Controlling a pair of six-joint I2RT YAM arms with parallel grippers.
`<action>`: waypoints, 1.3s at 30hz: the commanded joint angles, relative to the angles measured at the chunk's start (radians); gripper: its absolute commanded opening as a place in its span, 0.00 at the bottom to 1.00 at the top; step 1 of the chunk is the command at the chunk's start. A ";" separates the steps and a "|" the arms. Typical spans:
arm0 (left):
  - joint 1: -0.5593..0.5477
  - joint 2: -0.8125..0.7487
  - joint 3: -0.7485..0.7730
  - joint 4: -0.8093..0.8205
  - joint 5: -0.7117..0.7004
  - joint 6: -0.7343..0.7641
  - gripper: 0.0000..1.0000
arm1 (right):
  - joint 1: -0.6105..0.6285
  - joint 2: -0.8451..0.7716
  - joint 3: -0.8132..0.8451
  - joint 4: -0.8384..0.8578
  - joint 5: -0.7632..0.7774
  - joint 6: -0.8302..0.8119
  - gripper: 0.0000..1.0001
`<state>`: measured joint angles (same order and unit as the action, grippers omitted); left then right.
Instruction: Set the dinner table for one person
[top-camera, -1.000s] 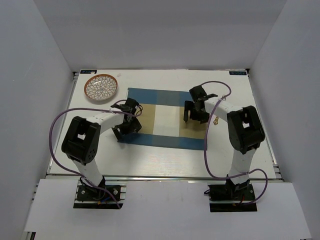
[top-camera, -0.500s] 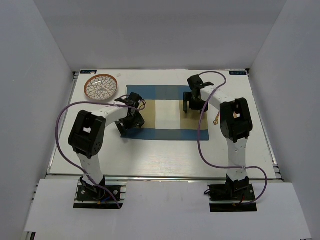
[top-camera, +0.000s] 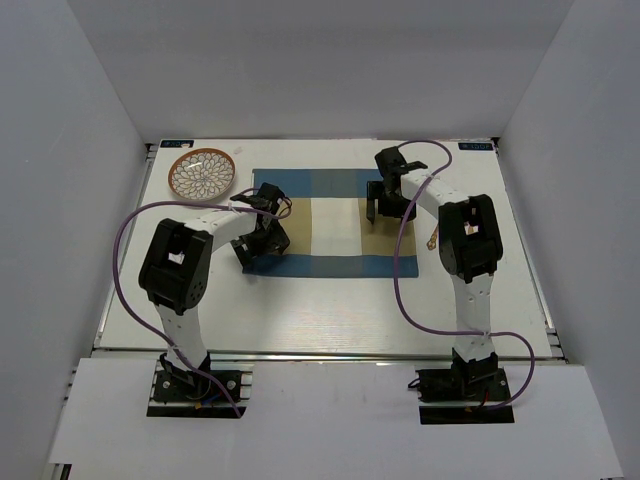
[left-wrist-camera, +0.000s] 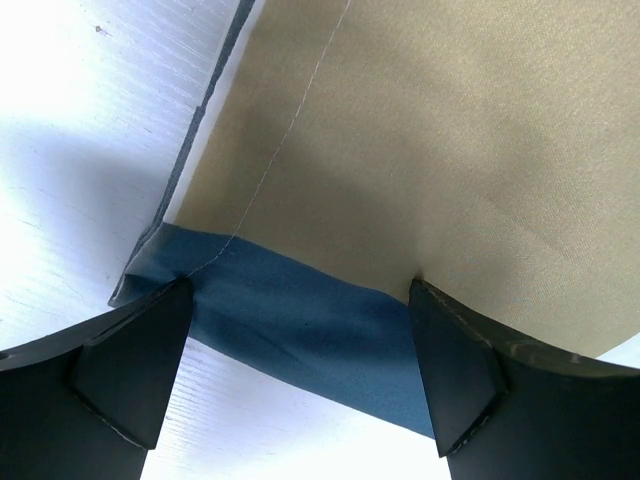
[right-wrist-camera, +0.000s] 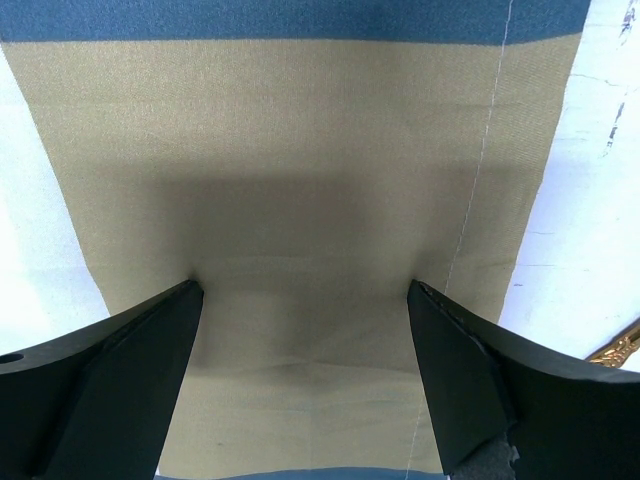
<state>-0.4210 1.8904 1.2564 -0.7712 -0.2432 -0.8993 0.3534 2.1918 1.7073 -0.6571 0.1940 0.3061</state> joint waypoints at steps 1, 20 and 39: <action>-0.002 -0.008 -0.009 0.009 0.012 -0.006 0.98 | -0.007 0.010 -0.006 -0.004 0.013 -0.002 0.89; -0.012 -0.117 0.092 -0.092 -0.008 -0.021 0.98 | -0.007 -0.087 0.032 0.002 -0.019 0.016 0.89; 0.163 -0.407 0.112 -0.030 -0.134 -0.191 0.98 | 0.050 -1.180 -0.783 0.539 -0.618 0.171 0.89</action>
<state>-0.3206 1.5127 1.3514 -0.8291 -0.3302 -1.0035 0.3931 1.1858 1.0679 -0.3183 -0.1501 0.4042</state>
